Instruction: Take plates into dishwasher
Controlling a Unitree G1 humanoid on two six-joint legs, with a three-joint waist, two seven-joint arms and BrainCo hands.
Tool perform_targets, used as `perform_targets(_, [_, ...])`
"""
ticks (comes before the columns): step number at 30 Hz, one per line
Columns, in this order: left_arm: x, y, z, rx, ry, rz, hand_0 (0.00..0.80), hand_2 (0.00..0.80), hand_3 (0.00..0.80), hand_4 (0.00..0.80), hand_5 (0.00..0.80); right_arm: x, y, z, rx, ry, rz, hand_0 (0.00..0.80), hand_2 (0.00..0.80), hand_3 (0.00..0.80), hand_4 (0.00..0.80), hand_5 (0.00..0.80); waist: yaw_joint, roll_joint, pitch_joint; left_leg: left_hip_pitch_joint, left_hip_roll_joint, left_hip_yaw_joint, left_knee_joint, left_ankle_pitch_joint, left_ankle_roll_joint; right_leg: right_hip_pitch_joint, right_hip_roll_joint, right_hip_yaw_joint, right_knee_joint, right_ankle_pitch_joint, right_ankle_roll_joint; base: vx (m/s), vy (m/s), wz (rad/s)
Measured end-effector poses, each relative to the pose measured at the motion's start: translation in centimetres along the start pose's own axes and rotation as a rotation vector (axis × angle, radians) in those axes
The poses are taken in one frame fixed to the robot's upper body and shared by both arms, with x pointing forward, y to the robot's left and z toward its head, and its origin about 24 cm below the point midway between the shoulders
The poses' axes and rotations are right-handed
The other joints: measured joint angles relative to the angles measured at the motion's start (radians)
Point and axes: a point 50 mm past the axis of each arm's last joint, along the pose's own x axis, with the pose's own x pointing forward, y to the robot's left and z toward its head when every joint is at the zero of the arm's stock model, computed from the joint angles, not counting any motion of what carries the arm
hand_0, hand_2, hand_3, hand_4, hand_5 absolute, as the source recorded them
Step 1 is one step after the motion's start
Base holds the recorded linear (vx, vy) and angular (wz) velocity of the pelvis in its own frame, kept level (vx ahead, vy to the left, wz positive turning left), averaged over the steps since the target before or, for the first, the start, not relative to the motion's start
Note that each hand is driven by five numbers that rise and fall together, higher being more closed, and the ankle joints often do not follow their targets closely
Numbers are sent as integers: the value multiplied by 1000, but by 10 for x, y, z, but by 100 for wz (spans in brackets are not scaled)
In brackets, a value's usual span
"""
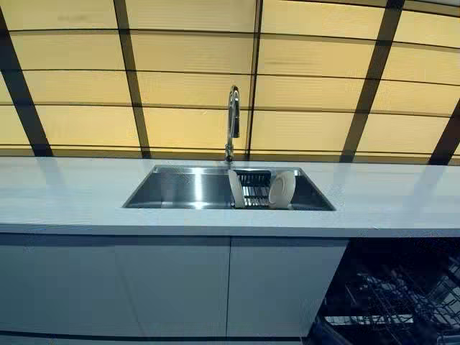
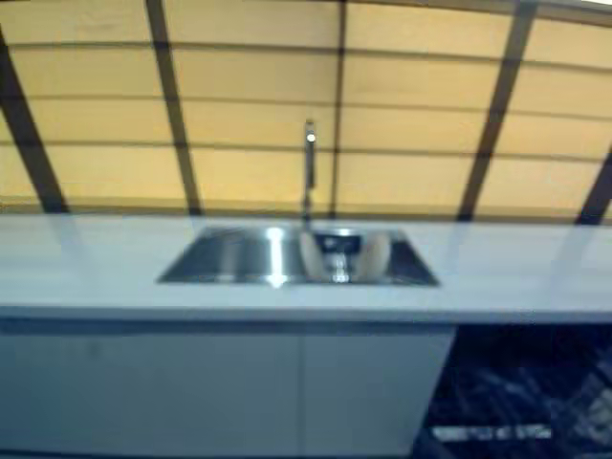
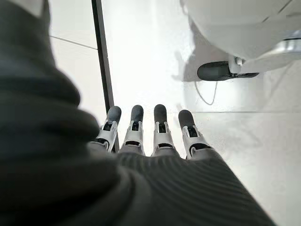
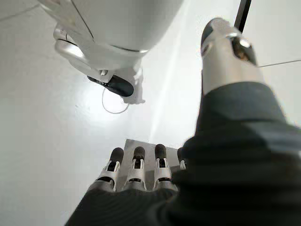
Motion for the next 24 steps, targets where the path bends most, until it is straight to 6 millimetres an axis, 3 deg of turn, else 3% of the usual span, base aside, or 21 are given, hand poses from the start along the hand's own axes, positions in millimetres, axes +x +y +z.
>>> perform_targets(14, [0, 4, 2, -22, -28, 50, 0, 0, 0, 0, 0, 0, 0, -3, 8, 9, 5, 0, 0, 0, 0, 0, -1, 4, -1, 0, 0, 0, 0, 0, 0, 0, 0, 0, 0, 0, 0, 0, 0, 0])
perform_targets(24, [-1, 6, -4, -29, -1, 67, 0, 0, 0, 0, 0, -7, -16, -39, 383, 136, -135, 0, 0, 0, 0, 0, -4, 0, -2, 2, 0, 28, -1, -4, 4, -12, 2, 27, 2, 3, 3, 3, 5, -7])
